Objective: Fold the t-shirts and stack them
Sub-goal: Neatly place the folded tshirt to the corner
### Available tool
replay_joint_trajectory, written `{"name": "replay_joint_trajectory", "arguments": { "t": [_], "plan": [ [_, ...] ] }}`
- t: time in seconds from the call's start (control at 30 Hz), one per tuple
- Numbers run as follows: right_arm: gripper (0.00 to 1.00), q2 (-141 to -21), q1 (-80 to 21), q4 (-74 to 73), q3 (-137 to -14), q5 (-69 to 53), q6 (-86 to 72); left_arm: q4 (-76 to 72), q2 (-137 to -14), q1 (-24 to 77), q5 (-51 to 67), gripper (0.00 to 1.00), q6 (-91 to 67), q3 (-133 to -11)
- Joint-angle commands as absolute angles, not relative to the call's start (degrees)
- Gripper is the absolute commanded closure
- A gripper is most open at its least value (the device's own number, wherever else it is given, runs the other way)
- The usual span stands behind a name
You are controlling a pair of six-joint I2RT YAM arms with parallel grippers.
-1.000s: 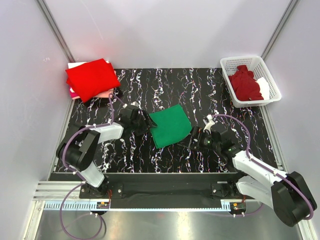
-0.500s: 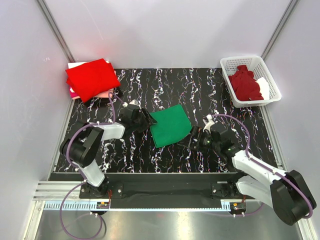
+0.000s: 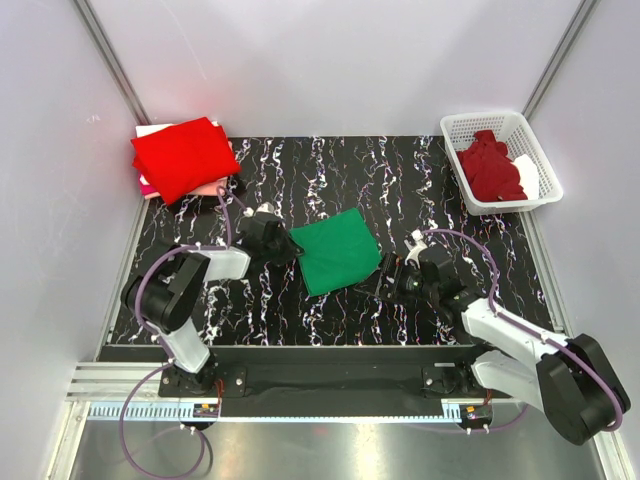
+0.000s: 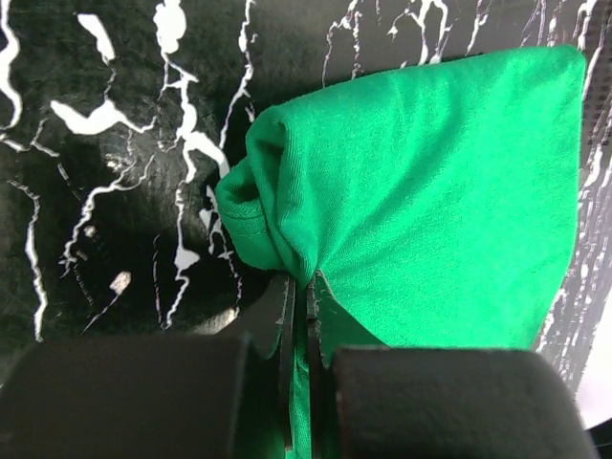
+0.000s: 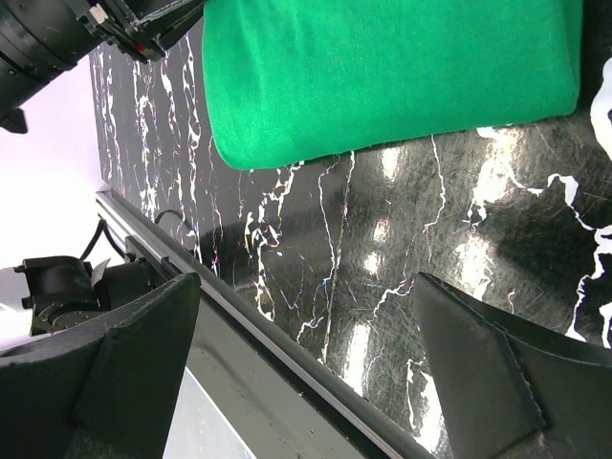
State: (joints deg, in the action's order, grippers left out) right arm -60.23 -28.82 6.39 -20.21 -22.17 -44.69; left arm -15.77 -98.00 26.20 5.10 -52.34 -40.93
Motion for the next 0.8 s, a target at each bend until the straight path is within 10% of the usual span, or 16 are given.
{"name": "replay_joint_trajectory", "arguments": {
  "t": [0.0, 0.77],
  "plan": [
    [0.00, -60.38, -28.83, 9.05, -22.06, -23.03, -44.74, -7.49, -95.10, 25.58, 0.44, 1.00, -48.08, -43.41],
    [0.00, -66.62, -28.83, 9.40, -23.99, -23.82, -44.47, 32.34, -108.01, 3.17, 5.88, 1.00, -23.38, -97.45]
  ]
}}
